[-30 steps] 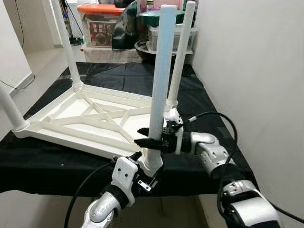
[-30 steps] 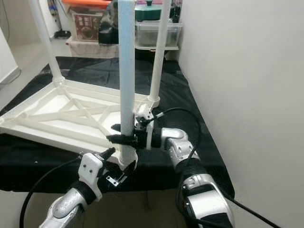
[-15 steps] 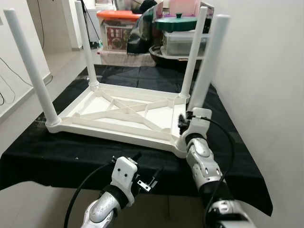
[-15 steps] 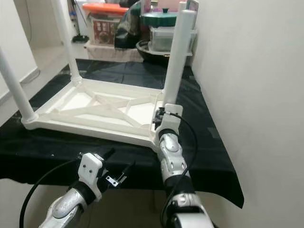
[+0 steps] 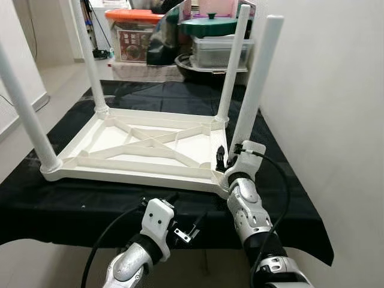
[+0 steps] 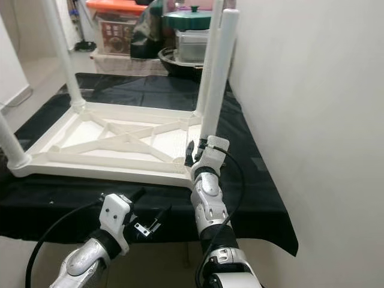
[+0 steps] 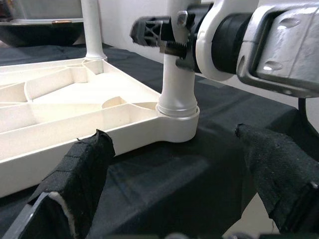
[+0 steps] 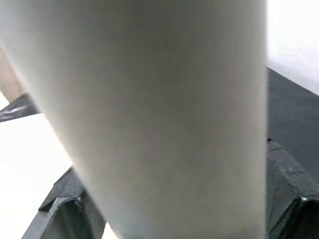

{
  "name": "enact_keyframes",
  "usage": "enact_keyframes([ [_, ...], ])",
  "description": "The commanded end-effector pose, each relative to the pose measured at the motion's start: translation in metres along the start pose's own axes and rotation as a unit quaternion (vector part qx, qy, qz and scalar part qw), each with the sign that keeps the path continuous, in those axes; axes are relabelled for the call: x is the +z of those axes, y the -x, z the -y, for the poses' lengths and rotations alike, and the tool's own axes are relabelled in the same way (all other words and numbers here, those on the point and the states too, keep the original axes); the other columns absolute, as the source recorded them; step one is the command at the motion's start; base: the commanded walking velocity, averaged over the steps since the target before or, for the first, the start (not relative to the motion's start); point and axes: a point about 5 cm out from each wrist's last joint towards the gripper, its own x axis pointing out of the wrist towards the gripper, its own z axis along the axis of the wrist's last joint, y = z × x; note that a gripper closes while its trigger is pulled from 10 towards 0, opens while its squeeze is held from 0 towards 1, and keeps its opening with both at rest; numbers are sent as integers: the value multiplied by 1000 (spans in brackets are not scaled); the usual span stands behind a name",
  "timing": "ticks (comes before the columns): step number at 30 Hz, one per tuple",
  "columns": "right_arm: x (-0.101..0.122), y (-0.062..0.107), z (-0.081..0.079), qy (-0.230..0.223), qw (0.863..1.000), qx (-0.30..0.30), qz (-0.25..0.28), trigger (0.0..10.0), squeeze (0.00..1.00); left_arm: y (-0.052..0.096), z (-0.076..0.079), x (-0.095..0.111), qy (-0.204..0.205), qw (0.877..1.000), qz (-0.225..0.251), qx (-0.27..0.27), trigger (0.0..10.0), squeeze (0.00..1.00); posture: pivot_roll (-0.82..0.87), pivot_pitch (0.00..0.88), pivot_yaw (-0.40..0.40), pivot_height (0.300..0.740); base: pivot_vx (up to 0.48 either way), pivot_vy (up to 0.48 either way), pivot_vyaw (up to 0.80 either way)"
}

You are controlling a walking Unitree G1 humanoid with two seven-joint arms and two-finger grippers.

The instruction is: Building children table

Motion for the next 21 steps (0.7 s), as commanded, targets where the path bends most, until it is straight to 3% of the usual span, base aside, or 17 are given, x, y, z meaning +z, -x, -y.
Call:
enact_keyframes([
  [1,3,0,-6,-7,999,47,13,10000,0,1,-2,-4,5,1000,-5,3,10000,0,52,0,-64,740,0,0,0],
  [4,7,-2,3,0,981,195,0,10000,0,-2,-5,-7,11,1000,-9,6,10000,0,52,0,-62,740,0,0,0],
  [6,7,-2,3,0,981,195,0,10000,0,-2,-5,-7,11,1000,-9,6,10000,0,52,0,-62,740,0,0,0],
  [7,6,-1,3,3,967,253,-19,10000,0,-3,-5,-7,13,1000,-11,6,10000,0,47,0,-64,740,0,0,0],
  [8,6,-1,3,3,967,253,-19,10000,0,-3,-5,-7,13,1000,-11,6,10000,0,47,0,-64,740,0,0,0],
  [9,8,2,3,9,944,328,-44,10000,0,-4,-6,-9,16,1000,-13,4,10000,0,49,0,-64,740,0,0,0],
  [10,10,6,1,9,909,411,-75,10000,0,-7,-7,-10,19,1000,-15,1,10000,0,47,0,-63,740,0,0,0],
  [12,10,6,1,9,909,411,-75,10000,0,-7,-7,-10,19,1000,-15,1,10000,0,47,0,-63,740,0,0,0],
  [13,12,10,0,7,881,463,-96,10000,0,-8,-8,-11,21,1000,-17,0,10000,0,47,0,-63,740,0,0,0],
  [14,12,10,0,7,881,463,-96,10000,0,-8,-8,-11,21,1000,-17,0,10000,0,47,0,-63,740,0,0,0],
  [15,11,16,-3,16,842,525,-121,10000,0,-10,-10,-12,24,1000,-19,2,10000,0,53,0,-67,740,0,0,0],
  [16,11,16,-3,16,842,525,-121,10000,0,-10,-10,-12,24,1000,-19,2,10000,0,53,0,-67,740,0,0,0],
  [17,9,20,-5,23,817,560,-136,10000,0,-11,-11,-12,26,999,-20,4,10000,0,54,0,-66,740,0,0,0],
  [18,9,20,-5,23,817,560,-136,10000,0,-11,-11,-12,26,999,-20,4,10000,0,54,0,-66,740,0,0,0],
  [20,2,24,-12,39,782,600,-163,10000,0,-13,-14,-14,27,999,-21,6,10000,0,61,0,-70,740,0,0,0],
  [21,2,24,-12,39,782,600,-163,10000,0,-13,-14,-14,27,999,-21,6,10000,0,61,0,-70,740,0,0,0],
])
